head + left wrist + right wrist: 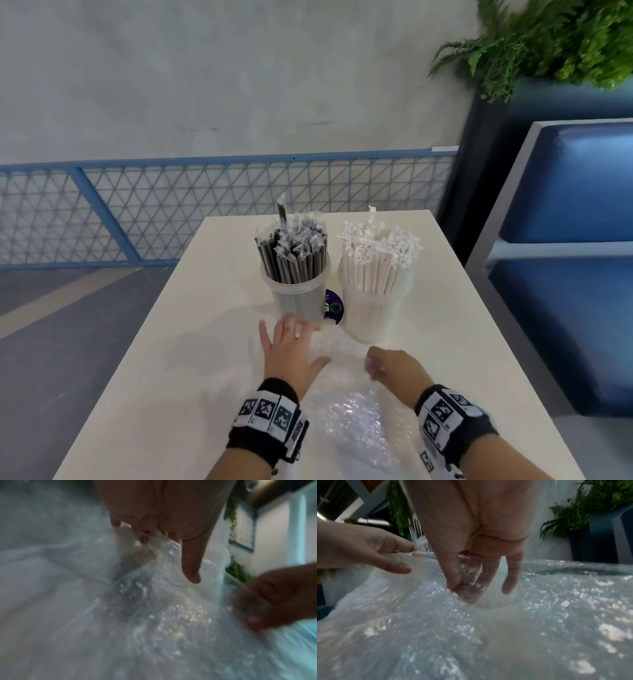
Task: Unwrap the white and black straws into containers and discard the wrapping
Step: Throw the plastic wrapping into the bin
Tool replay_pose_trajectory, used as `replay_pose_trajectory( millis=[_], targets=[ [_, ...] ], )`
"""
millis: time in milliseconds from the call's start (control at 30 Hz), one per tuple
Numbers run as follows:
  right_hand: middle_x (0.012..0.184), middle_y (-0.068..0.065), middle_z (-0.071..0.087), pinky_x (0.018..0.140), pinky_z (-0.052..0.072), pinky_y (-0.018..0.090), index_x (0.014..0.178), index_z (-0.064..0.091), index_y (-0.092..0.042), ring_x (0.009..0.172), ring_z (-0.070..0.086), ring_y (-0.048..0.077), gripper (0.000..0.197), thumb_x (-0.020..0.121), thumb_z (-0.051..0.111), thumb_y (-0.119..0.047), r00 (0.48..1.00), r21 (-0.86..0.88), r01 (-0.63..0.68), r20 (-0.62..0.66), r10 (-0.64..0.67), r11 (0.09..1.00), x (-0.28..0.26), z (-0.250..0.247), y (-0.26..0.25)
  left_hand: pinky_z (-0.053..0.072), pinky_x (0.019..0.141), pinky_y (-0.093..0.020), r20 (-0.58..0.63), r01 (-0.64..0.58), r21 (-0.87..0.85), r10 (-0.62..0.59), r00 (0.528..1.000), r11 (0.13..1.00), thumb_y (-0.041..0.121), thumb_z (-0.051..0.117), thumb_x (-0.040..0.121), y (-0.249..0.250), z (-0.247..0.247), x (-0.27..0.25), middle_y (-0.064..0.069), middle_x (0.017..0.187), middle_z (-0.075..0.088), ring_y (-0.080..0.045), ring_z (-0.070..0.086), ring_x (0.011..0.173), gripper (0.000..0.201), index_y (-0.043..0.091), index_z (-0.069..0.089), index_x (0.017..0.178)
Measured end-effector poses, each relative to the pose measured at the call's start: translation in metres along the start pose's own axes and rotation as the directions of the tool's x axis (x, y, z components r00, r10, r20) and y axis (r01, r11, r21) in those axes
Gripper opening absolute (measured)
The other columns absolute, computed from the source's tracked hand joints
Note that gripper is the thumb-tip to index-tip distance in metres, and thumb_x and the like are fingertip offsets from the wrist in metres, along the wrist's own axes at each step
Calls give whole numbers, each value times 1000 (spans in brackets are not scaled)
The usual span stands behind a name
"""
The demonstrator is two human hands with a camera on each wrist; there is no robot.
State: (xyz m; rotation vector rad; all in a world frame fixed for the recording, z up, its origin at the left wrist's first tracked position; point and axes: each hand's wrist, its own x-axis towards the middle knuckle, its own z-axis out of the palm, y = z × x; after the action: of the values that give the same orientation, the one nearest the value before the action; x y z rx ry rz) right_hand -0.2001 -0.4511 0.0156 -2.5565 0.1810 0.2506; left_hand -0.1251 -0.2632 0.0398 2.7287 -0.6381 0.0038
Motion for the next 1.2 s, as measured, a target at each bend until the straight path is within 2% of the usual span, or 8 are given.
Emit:
replay_pose_trajectory(
  millis=[167,300,400,633,733,833,1033,1200],
  targets=[
    [69,-8,61,67,42,8,79,49,-24,63,57,1,17,91,51,-12,970,337,185,-215,-116,923,-8,-18,-18,7,114,-50,-316,131,-483,-312,896,866,50,79,60,-5,-40,-19,-7,152,11,-22,0,144,110,25,13,144],
    [70,-4,64,75,46,21,85,55,-14,70,62,7,6,91,53,-12,946,516,268,-302,-120,814,-14,-25,-35,16,118,-38,-206,16,-849,-358,911,529,19,81,66,12,-28,-50,4,151,4,-9,9,141,115,42,-8,136],
    [75,-1,65,77,48,29,86,56,-14,73,63,9,6,92,53,-12,938,635,289,-339,-78,716,-18,-27,-44,34,110,-42,-141,21,-923,-389,911,385,8,72,76,26,-15,-67,-2,145,29,-13,40,131,109,54,-10,132],
    [93,2,65,72,55,31,127,31,-25,75,68,17,44,94,42,1,911,735,369,-407,-64,570,-26,-40,-54,54,71,-25,-398,-190,-816,-292,870,546,-5,41,92,28,-29,-76,1,111,56,-13,58,72,67,52,22,119],
    [99,5,60,68,57,27,129,27,-40,73,69,22,55,95,40,1,854,672,467,-511,-96,575,-37,-44,-58,51,69,-24,-355,-179,-757,-166,920,628,3,39,96,20,-47,-73,0,99,60,-13,60,73,45,46,49,107],
    [101,0,59,70,55,26,106,48,-55,75,69,15,58,95,39,2,813,575,506,-567,-133,643,-48,-51,-60,51,72,-21,-242,-166,-830,-76,967,532,1,49,92,14,-67,-64,-3,105,62,-11,59,77,42,37,56,113],
    [96,-10,50,94,43,14,139,33,-34,93,59,10,79,76,73,-7,839,338,428,-494,-229,838,-78,-69,-51,48,91,-19,-73,-225,-797,279,957,561,11,81,65,5,-97,-46,16,130,45,1,53,98,86,51,40,129],
    [80,-11,56,80,37,-1,130,51,-21,83,53,-6,64,72,73,-1,653,74,337,-737,-176,938,-111,-74,-53,32,83,2,-216,-417,-456,357,909,786,10,79,68,22,-112,-35,31,111,47,10,48,97,71,40,46,123]
  ],
)
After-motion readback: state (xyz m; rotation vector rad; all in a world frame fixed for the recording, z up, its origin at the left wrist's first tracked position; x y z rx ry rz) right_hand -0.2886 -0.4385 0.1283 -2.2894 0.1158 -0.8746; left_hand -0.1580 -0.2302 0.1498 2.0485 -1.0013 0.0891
